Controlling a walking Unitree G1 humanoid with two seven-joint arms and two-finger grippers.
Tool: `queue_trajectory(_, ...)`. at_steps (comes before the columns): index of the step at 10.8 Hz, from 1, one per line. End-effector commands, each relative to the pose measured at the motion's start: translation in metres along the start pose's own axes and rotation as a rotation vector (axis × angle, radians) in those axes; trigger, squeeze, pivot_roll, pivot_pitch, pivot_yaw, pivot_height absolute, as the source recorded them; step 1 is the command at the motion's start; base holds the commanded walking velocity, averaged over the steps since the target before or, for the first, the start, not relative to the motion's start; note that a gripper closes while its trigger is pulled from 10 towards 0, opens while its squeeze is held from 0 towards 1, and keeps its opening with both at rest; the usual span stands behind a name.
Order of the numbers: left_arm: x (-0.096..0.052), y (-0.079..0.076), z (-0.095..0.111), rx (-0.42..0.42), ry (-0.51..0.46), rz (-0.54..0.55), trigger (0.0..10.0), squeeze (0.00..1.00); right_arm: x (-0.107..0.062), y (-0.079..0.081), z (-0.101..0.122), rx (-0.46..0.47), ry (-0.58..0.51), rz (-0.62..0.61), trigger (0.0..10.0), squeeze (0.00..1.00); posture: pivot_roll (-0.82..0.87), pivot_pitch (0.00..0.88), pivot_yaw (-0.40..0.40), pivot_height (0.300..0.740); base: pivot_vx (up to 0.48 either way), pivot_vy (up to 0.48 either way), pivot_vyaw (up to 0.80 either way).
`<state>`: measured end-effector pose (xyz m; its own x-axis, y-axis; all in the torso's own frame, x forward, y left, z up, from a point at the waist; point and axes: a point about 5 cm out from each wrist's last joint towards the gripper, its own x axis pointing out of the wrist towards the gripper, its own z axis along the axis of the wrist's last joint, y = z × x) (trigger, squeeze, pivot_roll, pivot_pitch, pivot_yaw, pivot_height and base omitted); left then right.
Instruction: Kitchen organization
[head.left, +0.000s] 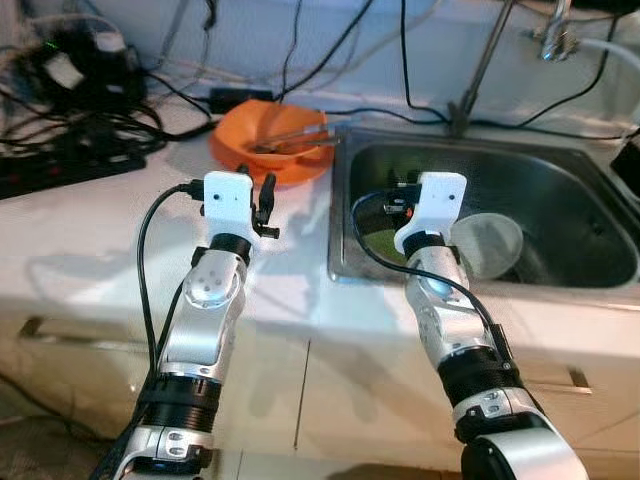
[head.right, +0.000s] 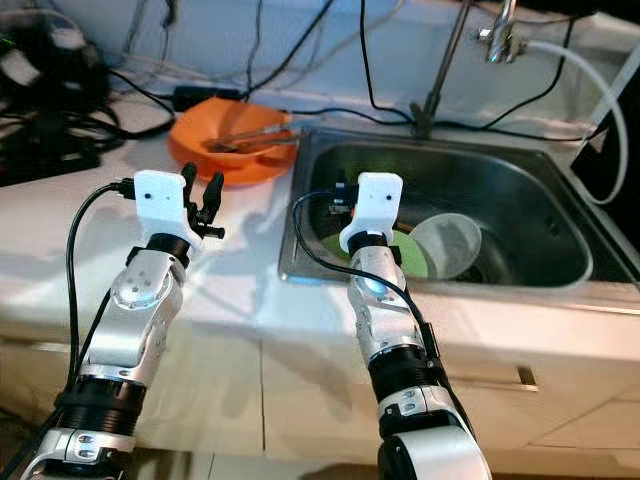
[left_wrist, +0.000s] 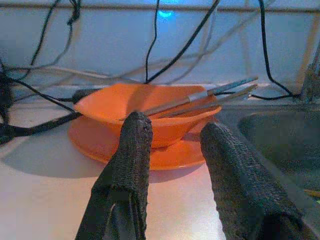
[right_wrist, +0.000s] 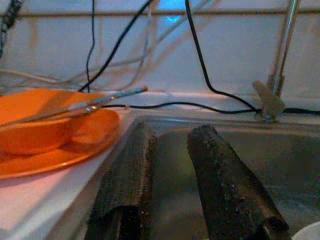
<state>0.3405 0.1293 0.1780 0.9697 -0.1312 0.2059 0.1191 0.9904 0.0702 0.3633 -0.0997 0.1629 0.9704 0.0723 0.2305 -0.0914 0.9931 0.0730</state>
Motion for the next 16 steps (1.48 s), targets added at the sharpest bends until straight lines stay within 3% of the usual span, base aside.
queue_trajectory(1, 0.0009, -0.0023, 0.0024, 0.005, -0.004, -0.01, 10.0, 0.0, 0.0021, 0.0004, 0.0021, -0.009, -0.001, 0.006, 10.0, 0.0, 0.25, 0.0, -0.064, 0.74, 0.296, 0.0, 0.0)
queue_trajectory(16, 0.0043, -0.0024, 0.0104, 0.001, -0.039, -0.005, 10.0, 0.0, 0.004, 0.0003, 0.0024, 0.011, 0.004, 0.012, 10.0, 0.0, 0.25, 0.004, -0.073, 0.74, 0.349, 0.0, 0.0)
